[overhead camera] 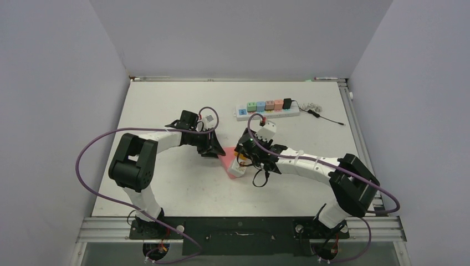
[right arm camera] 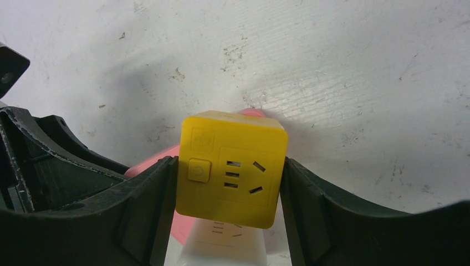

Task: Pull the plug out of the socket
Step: Remove the plug from the socket.

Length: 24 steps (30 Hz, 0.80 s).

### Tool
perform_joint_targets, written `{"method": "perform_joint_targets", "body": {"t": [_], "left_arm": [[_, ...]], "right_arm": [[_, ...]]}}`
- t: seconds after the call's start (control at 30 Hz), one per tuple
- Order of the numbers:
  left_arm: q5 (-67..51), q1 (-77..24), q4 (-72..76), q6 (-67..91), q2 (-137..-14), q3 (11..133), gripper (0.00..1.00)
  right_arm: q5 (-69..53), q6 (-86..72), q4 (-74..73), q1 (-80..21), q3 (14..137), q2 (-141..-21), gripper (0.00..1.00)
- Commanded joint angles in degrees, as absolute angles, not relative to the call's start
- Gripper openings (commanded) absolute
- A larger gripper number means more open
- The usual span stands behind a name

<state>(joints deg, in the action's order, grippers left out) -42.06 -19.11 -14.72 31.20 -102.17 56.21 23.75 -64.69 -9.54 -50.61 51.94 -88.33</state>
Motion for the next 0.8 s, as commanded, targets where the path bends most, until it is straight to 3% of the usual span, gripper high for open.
{"method": "perform_joint_targets", "body": {"t": [0.0, 0.3, 0.77], "left_arm": [[-41.4, -20.9, -14.5, 29.6, -102.7, 58.8, 0.0], [-40.7, -21.0, -15.1, 29.2, -102.7, 59.1, 0.0], [-33.7, -21.0, -20.4, 24.3, -104.0, 61.7, 0.0]], "right_arm": [[30.0, -62.4, -13.1, -54.3, 58.2, -90.1, 0.05], [30.2, -61.9, -13.9, -55.0, 59.1, -91.1, 0.05], [15.7, -64.2, -2.5, -47.5, 47.5, -88.1, 0.05]]}}
